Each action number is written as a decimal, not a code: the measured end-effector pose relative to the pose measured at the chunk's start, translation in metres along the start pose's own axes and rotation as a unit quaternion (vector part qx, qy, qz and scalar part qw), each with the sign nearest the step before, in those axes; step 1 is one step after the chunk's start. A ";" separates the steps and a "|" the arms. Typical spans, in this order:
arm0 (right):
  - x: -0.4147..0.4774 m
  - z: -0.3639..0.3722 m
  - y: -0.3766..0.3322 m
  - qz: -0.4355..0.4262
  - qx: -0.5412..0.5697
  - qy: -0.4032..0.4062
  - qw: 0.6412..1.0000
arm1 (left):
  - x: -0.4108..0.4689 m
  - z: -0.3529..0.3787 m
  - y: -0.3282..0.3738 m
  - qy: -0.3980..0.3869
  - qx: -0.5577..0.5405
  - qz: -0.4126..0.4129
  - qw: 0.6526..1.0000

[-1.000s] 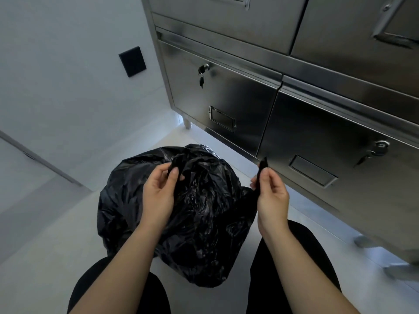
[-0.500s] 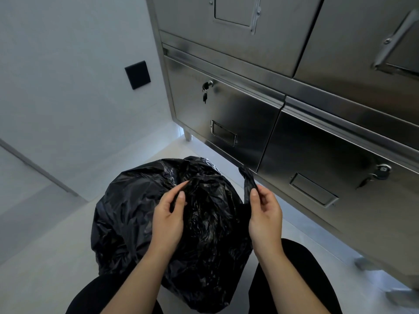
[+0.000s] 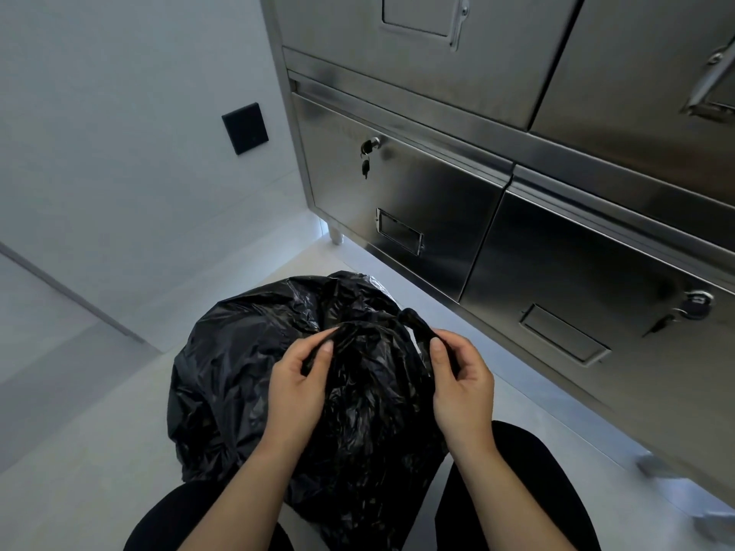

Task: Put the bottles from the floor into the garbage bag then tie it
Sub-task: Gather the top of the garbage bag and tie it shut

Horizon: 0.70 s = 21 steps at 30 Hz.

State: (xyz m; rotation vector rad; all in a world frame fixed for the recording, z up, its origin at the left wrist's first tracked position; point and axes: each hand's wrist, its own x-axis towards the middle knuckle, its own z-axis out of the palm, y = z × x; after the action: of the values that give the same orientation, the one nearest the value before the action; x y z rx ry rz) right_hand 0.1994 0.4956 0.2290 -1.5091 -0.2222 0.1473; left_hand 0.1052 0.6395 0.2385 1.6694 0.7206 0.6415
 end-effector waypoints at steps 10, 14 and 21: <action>0.001 -0.012 0.022 0.019 -0.027 0.004 0.999 | -0.002 -0.007 -0.019 -0.055 0.066 0.016 0.996; 0.012 -0.026 0.028 0.018 -0.033 0.029 0.999 | 0.002 -0.018 -0.025 -0.036 0.062 -0.005 0.997; 0.011 -0.020 0.021 0.042 0.021 0.105 0.993 | 0.006 -0.018 -0.013 -0.005 0.031 0.010 0.999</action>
State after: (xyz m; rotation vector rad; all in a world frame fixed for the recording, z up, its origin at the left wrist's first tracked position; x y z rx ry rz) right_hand 0.2154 0.4802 0.2075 -1.4812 0.0118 0.0595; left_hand 0.0943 0.6574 0.2291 1.7382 0.7226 0.6301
